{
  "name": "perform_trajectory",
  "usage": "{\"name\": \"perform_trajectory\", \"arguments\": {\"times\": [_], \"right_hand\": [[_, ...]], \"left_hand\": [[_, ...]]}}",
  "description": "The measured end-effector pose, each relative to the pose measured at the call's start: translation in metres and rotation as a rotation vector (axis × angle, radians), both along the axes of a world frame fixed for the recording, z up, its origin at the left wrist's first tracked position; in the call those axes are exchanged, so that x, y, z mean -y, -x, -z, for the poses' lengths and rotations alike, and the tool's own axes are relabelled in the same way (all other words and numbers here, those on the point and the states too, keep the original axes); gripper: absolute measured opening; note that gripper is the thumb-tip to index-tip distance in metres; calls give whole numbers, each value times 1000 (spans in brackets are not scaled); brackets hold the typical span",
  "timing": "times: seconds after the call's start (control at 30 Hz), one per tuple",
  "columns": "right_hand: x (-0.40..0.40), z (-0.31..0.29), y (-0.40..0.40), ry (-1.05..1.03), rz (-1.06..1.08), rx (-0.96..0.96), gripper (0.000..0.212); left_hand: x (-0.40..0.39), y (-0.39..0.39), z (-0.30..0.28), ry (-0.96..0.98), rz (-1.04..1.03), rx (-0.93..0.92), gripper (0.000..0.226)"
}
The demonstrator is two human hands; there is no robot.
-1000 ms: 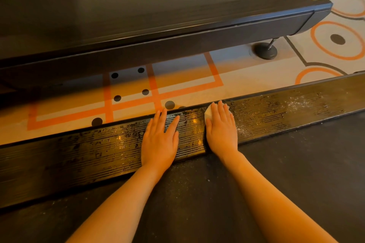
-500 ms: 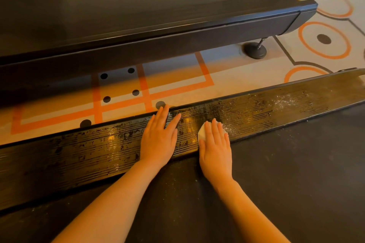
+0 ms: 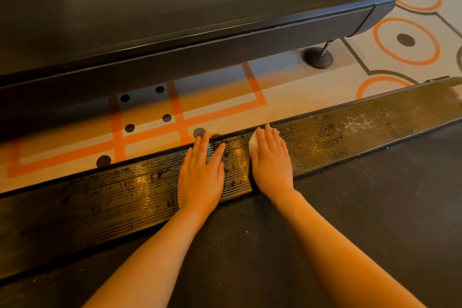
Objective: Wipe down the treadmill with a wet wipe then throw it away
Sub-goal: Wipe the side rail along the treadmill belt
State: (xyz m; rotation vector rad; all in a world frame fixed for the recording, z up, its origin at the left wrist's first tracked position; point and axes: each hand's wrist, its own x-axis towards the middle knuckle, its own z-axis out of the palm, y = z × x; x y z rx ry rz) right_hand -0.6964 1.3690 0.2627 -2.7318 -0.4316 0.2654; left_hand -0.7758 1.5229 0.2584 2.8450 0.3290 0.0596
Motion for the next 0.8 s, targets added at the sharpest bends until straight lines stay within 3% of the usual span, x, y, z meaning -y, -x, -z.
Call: {"name": "perform_trajectory", "arguments": {"times": [0.33,0.8], "right_hand": [[18,4,44,-3,11,9,57],[12,4,-11,37,-20,7,57]], "left_hand": [[2,1,-2,-31,-8,-34,48],[0,0,-3,-16,-2,-29,47]]}}
